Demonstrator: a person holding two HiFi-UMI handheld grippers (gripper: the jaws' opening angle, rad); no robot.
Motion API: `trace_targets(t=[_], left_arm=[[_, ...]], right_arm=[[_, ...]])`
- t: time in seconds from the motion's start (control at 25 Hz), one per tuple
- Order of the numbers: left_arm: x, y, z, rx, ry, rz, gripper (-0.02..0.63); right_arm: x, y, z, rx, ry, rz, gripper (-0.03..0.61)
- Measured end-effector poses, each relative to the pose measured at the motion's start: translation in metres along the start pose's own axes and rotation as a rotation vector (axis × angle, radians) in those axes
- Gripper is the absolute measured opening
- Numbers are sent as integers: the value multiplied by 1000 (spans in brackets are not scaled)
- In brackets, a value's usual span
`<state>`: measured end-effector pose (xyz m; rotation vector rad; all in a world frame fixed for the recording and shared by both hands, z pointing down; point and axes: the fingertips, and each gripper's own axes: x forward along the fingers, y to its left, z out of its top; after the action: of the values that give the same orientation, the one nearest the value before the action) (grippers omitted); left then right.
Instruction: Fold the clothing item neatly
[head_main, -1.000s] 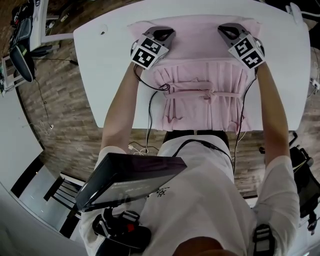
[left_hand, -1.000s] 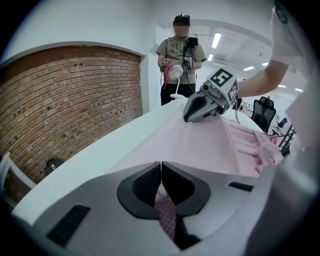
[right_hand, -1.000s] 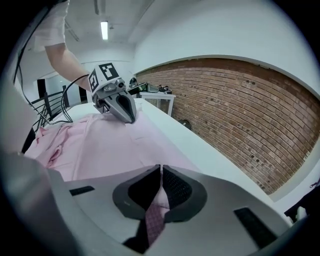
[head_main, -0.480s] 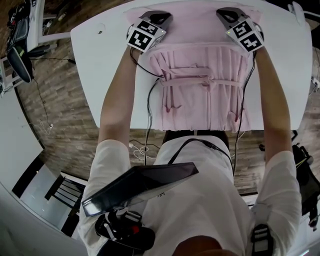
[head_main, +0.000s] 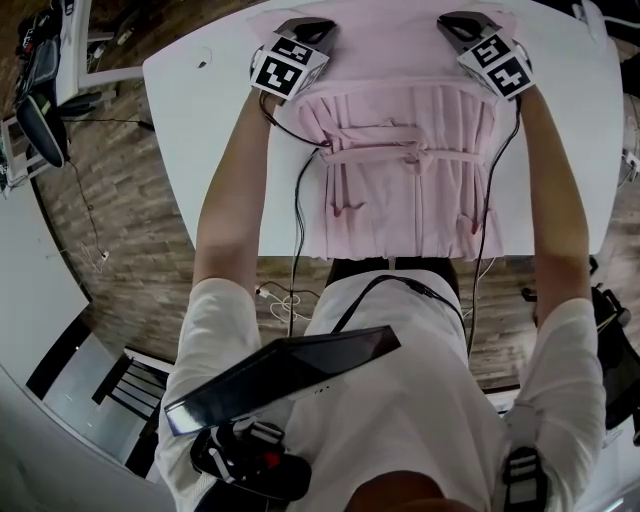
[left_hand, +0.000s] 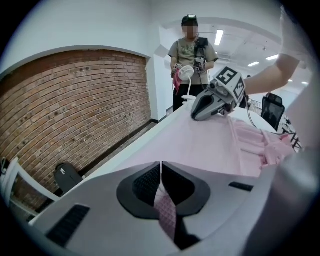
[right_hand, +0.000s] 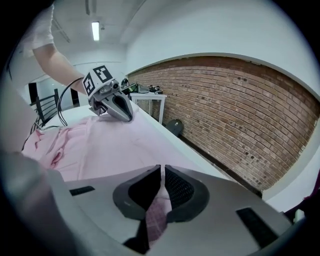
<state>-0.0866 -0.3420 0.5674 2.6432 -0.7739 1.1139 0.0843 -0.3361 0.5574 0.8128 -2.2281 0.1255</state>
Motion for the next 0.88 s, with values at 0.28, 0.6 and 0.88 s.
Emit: trace_targets(t=[0.28, 0.6, 0.88], left_arm=[[-33, 9, 8, -124, -98, 53, 12], [-81, -33, 15, -182, -172, 36, 12], [-139, -71, 29, -179, -274, 18, 12]], right_arm=[[-29, -8, 10, 135, -97, -85, 14], [-72, 24, 27, 272, -202, -143, 12], [-126, 57, 60, 320, -292, -220, 12]])
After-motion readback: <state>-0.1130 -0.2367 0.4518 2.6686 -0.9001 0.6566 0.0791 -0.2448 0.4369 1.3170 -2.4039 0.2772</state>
